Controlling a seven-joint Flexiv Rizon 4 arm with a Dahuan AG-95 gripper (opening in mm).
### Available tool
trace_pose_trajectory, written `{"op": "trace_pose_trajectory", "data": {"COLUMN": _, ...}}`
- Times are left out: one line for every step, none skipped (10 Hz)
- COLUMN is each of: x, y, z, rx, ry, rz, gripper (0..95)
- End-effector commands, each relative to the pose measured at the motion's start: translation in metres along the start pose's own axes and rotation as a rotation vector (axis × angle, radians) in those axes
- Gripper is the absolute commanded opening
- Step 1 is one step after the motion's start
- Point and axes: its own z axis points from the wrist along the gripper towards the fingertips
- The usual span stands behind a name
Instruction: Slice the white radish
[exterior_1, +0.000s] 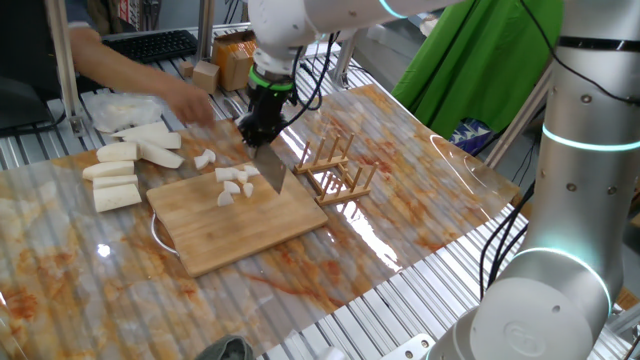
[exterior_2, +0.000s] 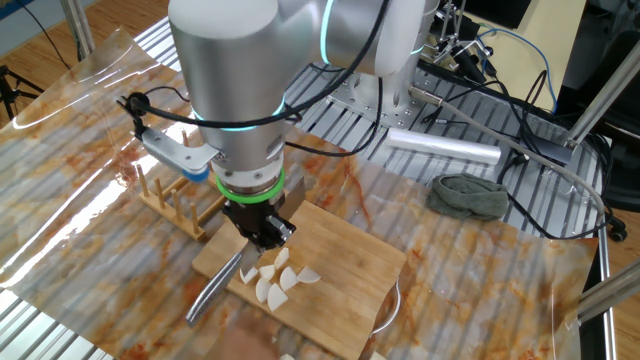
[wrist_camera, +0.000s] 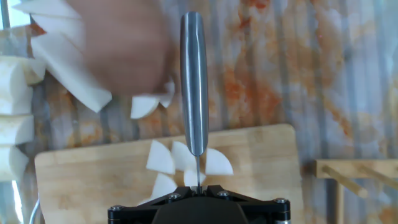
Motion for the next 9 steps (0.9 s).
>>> {"op": "trace_pose_trajectory", "data": {"x": 0.008, "y": -0.010, "z": -0.015, "rx": 0.025, "ry": 0.027, "rz": 0.012, "gripper": 0.0}}
{"op": "trace_pose_trajectory", "data": {"x": 0.011, "y": -0.017, "z": -0.021, "rx": 0.035, "ry": 0.024, "rz": 0.009, "gripper": 0.0}}
{"op": "trace_pose_trajectory", "data": {"x": 0.013, "y": -0.023, "z": -0.025, "rx": 0.060, "ry": 0.021, "rz": 0.003, "gripper": 0.0}}
{"op": "trace_pose_trajectory", "data": {"x": 0.014, "y": -0.028, "z": -0.030, "rx": 0.082, "ry": 0.019, "rz": 0.001, "gripper": 0.0}}
{"op": "trace_pose_trajectory", "data": {"x": 0.016, "y": -0.037, "z": -0.038, "rx": 0.099, "ry": 0.019, "rz": 0.001, "gripper": 0.0}}
{"op": "trace_pose_trajectory", "data": {"x": 0.017, "y": -0.046, "z": -0.042, "rx": 0.100, "ry": 0.020, "rz": 0.009, "gripper": 0.0}}
{"op": "trace_pose_trajectory", "data": {"x": 0.017, "y": -0.051, "z": -0.042, "rx": 0.098, "ry": 0.021, "rz": 0.003, "gripper": 0.0}}
{"op": "trace_pose_trajectory", "data": {"x": 0.017, "y": -0.066, "z": -0.041, "rx": 0.093, "ry": 0.021, "rz": -0.001, "gripper": 0.0}}
{"op": "trace_pose_trajectory", "data": {"x": 0.016, "y": -0.074, "z": -0.041, "rx": 0.089, "ry": 0.021, "rz": -0.005, "gripper": 0.0}}
